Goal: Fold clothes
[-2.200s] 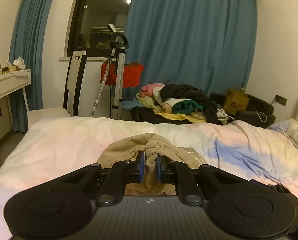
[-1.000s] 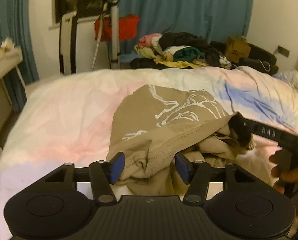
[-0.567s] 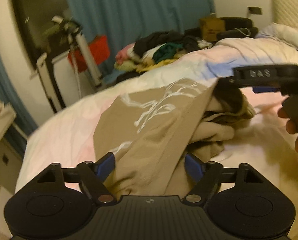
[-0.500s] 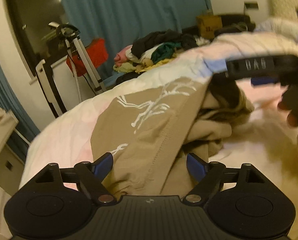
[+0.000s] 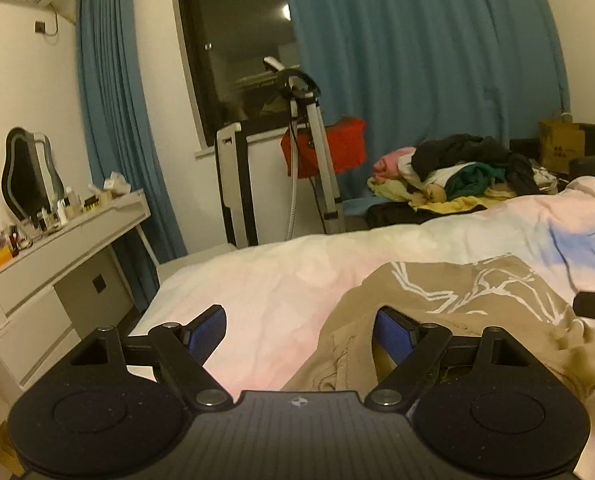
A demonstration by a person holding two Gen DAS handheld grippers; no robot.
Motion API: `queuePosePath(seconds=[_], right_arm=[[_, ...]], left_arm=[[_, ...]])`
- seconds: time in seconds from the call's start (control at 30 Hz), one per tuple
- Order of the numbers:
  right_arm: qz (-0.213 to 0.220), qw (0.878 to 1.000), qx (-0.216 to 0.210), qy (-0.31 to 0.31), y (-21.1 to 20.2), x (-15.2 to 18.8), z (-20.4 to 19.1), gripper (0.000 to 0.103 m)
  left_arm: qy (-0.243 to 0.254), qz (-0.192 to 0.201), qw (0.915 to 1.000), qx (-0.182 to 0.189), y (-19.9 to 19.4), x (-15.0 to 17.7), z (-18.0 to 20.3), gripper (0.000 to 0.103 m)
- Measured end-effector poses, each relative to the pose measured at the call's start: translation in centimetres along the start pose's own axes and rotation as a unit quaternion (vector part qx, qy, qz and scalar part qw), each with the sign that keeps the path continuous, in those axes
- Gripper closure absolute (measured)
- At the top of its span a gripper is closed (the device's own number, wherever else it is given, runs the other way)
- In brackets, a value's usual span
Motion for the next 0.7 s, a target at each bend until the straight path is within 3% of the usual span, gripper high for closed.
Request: queuePosePath(seconds=[0.13, 0.33, 0.47, 0.53, 0.7], right_arm=[[0.032, 0.992, -0.062, -0.106, -1.7, 0.7, -4.5, 0.0], [0.018, 0.966, -0.022, -0.257, 0.2, 5.0, -8.6, 0.0], [0.02, 0.991, 0.012, -0.132, 0.5, 1.8, -3.9, 0.0], [0.013, 0.996, 0.017, -0.089, 0.6, 0.9, -2.1, 0.0], [0.024, 0.998, 0.01, -0.063, -0.7, 0.5, -2.0, 0.0]], left_arm=[[-0.003, -0.005, 1.0, -0.006, -0.1, 0.0, -0.7, 0.02], [0.011, -0.049, 0.9981, -0.038, -0.1, 1.8, -1.9, 0.02], [0.042, -0.086, 0.9943, -0.046, 0.3, 2.8, -2.0, 0.02], [0.058, -0.093, 0.9931, -0.043, 0.3, 3.1, -1.5, 0.02], [0.094, -0.103, 0.9894, -0.04, 0.7, 3.9, -0.1, 0.02]])
Point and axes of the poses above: each gripper's, at about its wrist camera, not at the fingertips, and y roughly the way its jaws point, z to its right, x to its underside, the point moved 7 cm from there along y, roughly the way its jaws point, and after that the axes turned 8 degrees about x, right-handed, at the moved point
